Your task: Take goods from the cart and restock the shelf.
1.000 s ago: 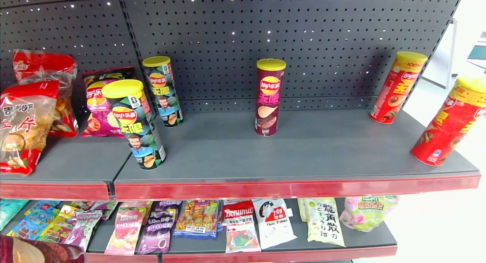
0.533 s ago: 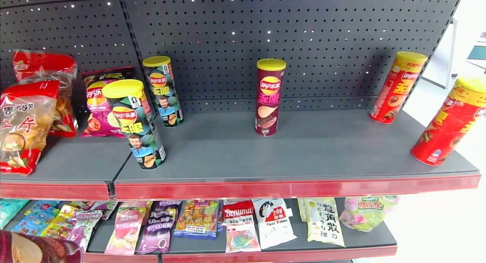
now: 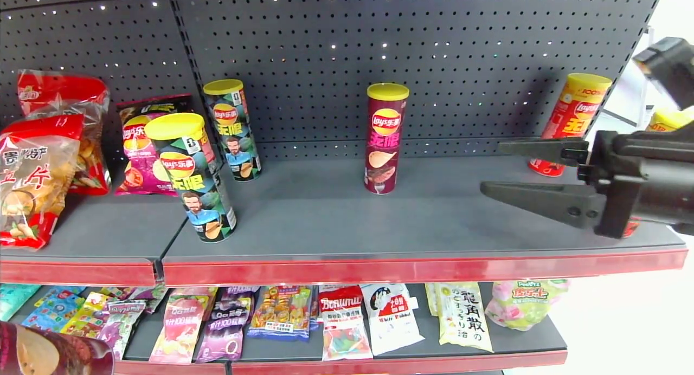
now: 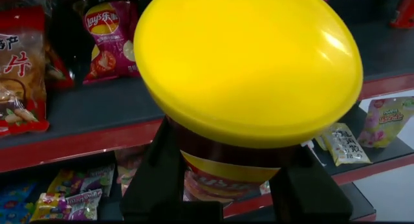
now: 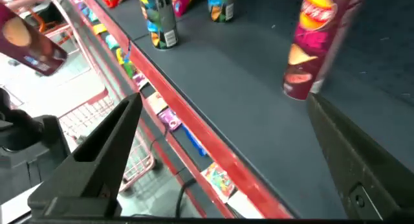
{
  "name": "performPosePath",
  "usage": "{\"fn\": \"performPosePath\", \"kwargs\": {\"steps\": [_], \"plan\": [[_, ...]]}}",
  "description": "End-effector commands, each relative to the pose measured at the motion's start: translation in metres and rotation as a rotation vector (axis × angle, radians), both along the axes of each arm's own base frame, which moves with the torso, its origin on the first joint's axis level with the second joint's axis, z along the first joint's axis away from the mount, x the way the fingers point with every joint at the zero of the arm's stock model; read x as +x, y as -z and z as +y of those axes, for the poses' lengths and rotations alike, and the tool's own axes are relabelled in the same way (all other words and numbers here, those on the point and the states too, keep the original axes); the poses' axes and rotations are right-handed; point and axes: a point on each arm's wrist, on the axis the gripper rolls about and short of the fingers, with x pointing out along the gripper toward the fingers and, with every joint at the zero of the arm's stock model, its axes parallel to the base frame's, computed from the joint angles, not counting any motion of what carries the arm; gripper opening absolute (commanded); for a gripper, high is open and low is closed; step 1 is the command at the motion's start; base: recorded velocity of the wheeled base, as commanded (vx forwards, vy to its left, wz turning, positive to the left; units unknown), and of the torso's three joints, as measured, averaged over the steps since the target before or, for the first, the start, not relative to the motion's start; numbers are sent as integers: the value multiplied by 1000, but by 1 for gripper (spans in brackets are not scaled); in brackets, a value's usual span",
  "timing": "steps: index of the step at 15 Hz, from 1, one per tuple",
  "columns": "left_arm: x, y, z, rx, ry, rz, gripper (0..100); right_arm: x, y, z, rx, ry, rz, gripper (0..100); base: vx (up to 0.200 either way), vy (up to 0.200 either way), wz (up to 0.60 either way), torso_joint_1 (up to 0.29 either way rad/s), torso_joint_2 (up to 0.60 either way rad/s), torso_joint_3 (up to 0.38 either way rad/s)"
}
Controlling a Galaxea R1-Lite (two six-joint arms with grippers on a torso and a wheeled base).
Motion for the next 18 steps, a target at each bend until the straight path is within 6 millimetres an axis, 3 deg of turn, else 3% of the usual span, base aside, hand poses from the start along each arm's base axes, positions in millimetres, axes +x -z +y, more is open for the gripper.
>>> {"fn": "performPosePath", "kwargs": {"steps": [1, 4, 7, 10, 18], "plan": [[0, -1, 0, 8, -4, -4, 0, 54, 20, 21, -27, 4, 68, 100, 0, 0, 0, 0, 0, 0], [0, -6, 0, 14, -7, -11, 0, 92, 19, 37, -21, 9, 39, 100, 0, 0, 0, 0, 0, 0], [0, -7, 0, 16, -10, -13, 0, 117, 31, 47, -22, 19, 42, 100, 0, 0, 0, 0, 0, 0], [0, -7, 0, 14, -13, -13, 0, 150, 43, 39, -8, 95, -1, 100, 0, 0, 0, 0, 0, 0], [1, -8, 0, 16, -12, -8, 0, 174, 40, 45, 9, 105, -36, 100, 0, 0, 0, 0, 0, 0]]}}
